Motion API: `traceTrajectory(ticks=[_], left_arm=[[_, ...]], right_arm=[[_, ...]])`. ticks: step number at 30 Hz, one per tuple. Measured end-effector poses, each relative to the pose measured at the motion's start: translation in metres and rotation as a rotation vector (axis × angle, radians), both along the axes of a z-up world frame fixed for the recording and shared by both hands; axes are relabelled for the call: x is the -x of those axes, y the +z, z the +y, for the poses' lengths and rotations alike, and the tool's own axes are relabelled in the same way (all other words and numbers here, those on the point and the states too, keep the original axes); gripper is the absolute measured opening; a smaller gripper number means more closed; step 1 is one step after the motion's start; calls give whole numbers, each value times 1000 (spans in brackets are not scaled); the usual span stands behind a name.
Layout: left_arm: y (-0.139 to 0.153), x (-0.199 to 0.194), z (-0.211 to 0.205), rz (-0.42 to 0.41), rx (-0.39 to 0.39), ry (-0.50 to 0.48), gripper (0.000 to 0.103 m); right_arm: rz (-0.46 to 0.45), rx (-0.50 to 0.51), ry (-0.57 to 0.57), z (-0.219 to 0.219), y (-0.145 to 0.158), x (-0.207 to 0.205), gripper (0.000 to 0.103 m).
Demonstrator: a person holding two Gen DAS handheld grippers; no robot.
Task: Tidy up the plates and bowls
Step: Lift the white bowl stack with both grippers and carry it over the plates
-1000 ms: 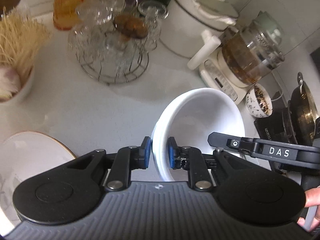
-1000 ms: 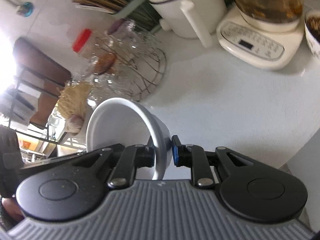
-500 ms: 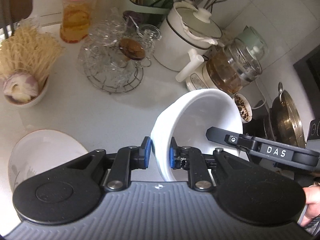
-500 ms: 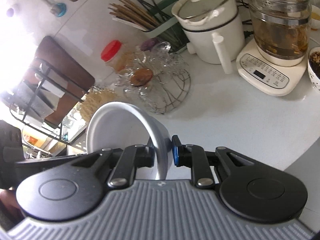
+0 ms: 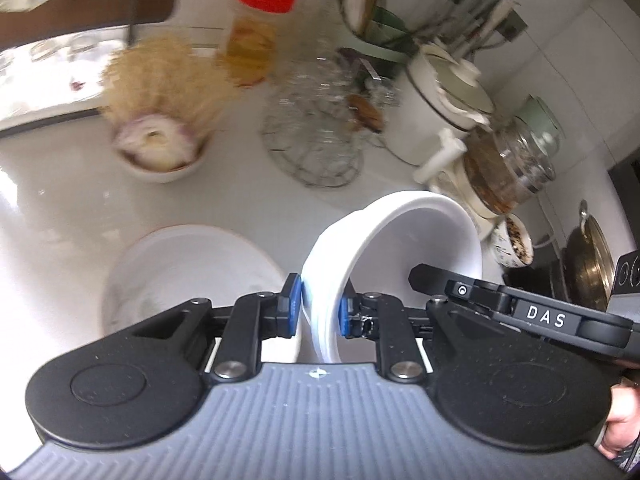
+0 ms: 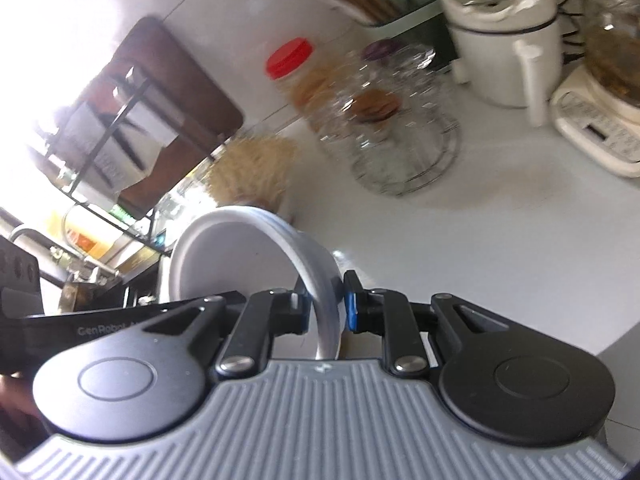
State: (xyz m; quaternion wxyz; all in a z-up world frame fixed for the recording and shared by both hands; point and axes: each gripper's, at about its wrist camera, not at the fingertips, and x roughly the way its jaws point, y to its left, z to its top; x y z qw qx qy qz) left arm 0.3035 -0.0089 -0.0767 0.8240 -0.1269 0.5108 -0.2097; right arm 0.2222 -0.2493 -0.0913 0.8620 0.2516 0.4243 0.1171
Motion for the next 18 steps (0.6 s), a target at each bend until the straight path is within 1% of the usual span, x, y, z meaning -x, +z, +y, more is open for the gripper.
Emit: traceTrajectory(ticks=[5, 10, 18], left_arm=[[-20, 4, 35, 33, -4, 51, 22], [-44, 6, 57, 59, -15, 79, 22], [-80, -3, 84, 119, -3, 150, 22]], right_arm=[[42, 7, 52, 32, -14, -7, 20], [89, 50, 109, 59, -27, -18, 21], [172, 69, 141, 80, -54, -34, 21]])
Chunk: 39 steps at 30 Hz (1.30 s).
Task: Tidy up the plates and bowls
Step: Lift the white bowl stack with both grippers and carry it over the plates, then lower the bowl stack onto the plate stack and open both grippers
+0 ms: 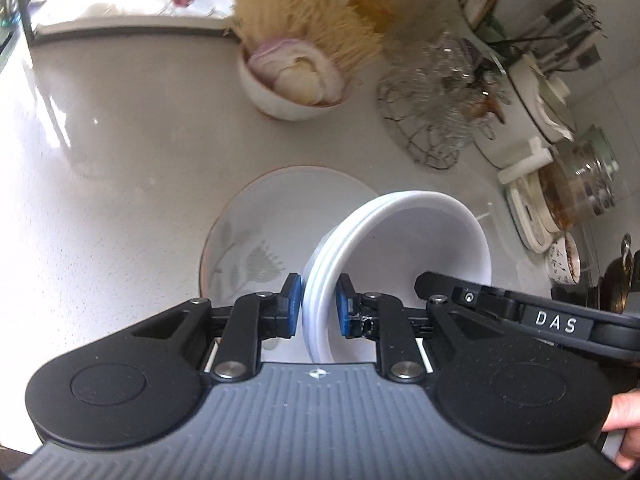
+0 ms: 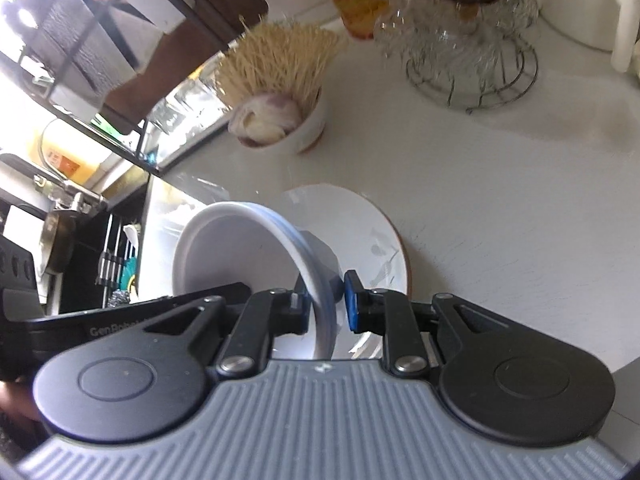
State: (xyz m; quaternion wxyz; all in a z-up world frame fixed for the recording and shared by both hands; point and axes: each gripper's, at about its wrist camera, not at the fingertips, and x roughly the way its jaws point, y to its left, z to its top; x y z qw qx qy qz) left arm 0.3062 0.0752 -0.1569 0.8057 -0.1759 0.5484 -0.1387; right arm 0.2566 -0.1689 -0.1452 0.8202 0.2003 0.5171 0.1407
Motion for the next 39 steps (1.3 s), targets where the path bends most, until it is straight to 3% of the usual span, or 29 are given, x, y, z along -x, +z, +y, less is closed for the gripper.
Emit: traceTrajectory(ticks=[13, 24, 31, 39], left_arm=[[-28, -28, -9, 38, -16, -28, 22], [-26, -44, -11, 32, -51, -54, 23], [-6, -43, -3, -21, -79, -55, 28], [42, -28, -6, -141, -83, -57, 29]], right_arm=[[60, 24, -35, 4, -32, -15, 21], [23, 16, -50, -1, -27, -20, 22], [-50, 37, -45, -4, -4, -18, 22], [-147, 33, -65, -8, 26, -1, 22]])
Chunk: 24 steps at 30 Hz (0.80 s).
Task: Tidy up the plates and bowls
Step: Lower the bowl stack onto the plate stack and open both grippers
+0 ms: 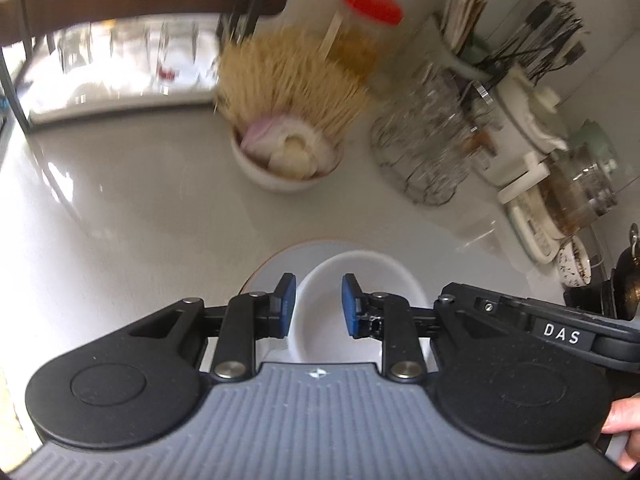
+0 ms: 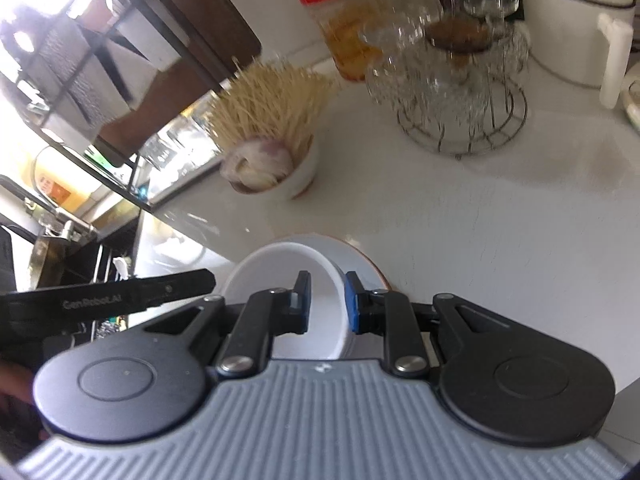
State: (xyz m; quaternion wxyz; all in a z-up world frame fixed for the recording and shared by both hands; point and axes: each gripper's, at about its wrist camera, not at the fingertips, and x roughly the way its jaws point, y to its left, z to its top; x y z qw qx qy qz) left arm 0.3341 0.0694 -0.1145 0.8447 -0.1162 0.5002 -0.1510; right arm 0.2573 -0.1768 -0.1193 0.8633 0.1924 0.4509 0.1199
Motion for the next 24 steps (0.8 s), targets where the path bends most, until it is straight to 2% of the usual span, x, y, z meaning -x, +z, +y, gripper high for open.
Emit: traceTrajectory(ticks=[4, 9, 17, 24], left_arm=[[30, 18, -7, -84, -13, -9, 29], [63, 49, -6, -181, -26, 39, 34], [104, 109, -18, -275, -68, 68, 39], [121, 167, -33, -318, -59, 107, 39]], right_arm=[[-69, 11, 6, -4, 19, 13, 22], [-189, 34, 12, -13, 48, 37, 22], [-347, 51, 17, -24, 81, 87, 22], [-427, 74, 46, -34, 93, 131, 22]])
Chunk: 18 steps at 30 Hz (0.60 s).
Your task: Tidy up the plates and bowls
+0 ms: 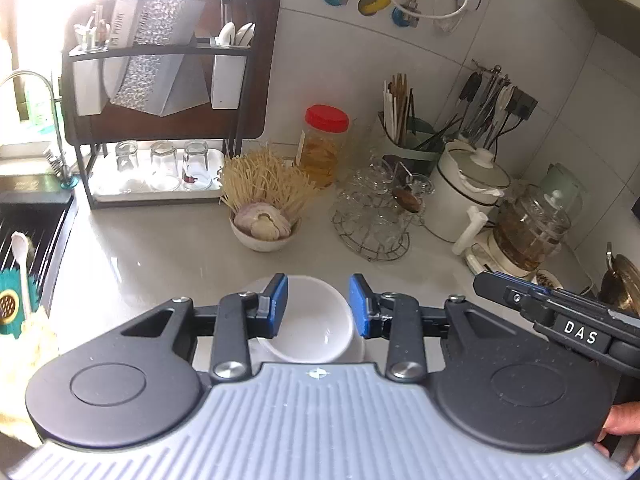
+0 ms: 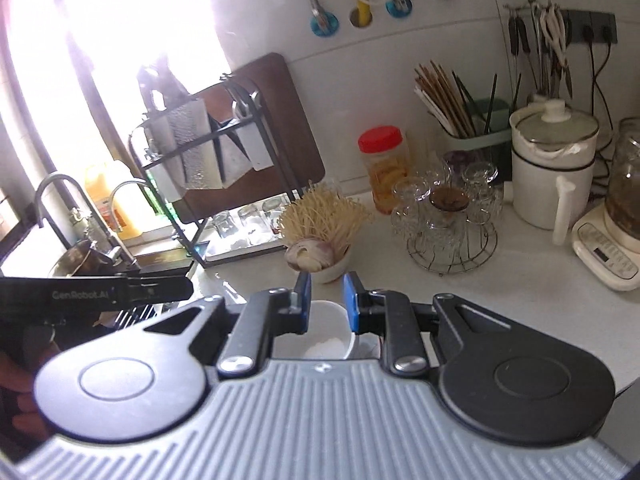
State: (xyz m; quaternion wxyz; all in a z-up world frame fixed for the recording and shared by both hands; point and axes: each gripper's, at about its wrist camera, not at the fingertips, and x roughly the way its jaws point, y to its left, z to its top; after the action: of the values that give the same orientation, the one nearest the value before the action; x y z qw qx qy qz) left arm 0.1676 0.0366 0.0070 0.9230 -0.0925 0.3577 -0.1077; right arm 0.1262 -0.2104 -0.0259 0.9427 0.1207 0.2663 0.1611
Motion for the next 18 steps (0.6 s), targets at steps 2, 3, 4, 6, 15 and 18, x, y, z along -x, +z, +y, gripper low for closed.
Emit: traceTrajectory(ticks=[2, 3, 4, 6, 15, 18], left_arm=[[3, 17, -4, -3, 3, 10, 39], [3, 27, -5, -3, 4, 15, 39], [4, 36, -7, -4, 6, 21, 39], [4, 54, -10, -3, 9, 29, 39], [4, 138, -29, 10, 3, 72, 43], [3, 161, -33, 9, 7, 85, 49]], right_arm=[[-11, 0, 4, -3, 2, 14, 22], [-15, 0, 6, -4, 3, 21, 22], [-18, 1, 8, -6, 3, 28, 22], [-21, 2, 10, -9, 4, 44, 22], [-26, 1, 36, -17, 1, 110, 22], [-29, 10, 37, -20, -2, 127, 22]])
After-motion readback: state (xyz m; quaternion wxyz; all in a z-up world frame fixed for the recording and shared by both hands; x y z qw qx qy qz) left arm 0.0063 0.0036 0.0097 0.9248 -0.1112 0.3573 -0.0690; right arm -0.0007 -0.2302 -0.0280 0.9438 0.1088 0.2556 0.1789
